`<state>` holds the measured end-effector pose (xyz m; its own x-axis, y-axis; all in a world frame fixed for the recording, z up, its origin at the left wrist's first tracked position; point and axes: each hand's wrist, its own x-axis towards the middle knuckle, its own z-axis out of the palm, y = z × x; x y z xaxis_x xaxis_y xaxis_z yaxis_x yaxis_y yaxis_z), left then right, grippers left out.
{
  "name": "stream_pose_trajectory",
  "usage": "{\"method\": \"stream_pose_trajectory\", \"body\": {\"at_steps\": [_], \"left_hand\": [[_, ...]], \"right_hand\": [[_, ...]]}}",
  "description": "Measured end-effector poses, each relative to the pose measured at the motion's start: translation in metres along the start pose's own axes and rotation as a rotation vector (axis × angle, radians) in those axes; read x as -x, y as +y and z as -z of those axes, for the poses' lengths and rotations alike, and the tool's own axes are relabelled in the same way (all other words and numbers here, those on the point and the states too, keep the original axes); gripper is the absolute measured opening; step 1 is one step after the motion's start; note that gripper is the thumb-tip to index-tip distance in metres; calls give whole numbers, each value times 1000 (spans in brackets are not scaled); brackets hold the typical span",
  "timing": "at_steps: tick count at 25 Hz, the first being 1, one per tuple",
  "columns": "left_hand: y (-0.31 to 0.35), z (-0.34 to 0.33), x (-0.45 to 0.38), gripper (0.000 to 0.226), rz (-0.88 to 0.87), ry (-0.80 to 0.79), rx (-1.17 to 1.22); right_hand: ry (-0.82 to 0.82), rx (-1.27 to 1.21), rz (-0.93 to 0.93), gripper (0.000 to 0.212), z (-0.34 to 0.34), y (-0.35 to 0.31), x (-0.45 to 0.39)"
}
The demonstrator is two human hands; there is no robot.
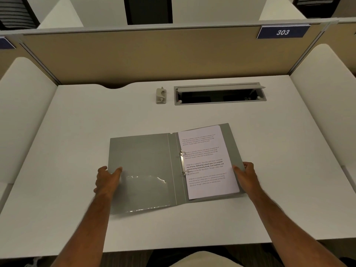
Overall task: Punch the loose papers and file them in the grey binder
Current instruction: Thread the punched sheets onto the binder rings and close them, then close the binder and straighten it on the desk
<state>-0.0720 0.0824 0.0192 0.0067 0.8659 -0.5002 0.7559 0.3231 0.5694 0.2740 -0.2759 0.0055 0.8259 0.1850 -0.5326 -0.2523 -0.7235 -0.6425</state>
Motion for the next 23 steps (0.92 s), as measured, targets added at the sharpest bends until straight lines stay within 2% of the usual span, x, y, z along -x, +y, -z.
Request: {"method": "stream_pose_trajectory", "body": {"at_steps": [3, 7, 9, 16, 20, 23], "left_hand": [[3, 11, 0, 75, -49, 18, 40], [39, 43, 31, 32, -197, 13, 78], [59, 56, 45, 21, -266, -13, 86], [126, 66, 126, 32, -522, -225, 195], [148, 33, 168, 31, -616, -420, 246], [147, -3, 177, 38, -667, -534, 163]], "right_hand": [[-14, -22, 13, 52, 1, -3, 4], [-16, -46, 32, 52, 3, -6, 9], [-30, -68, 31, 51, 5, -9, 12], [-56, -171, -39, 47, 10, -16, 26], [-56, -187, -28, 47, 17, -20, 26], [-92, -199, -26, 56, 21, -16, 23]]}}
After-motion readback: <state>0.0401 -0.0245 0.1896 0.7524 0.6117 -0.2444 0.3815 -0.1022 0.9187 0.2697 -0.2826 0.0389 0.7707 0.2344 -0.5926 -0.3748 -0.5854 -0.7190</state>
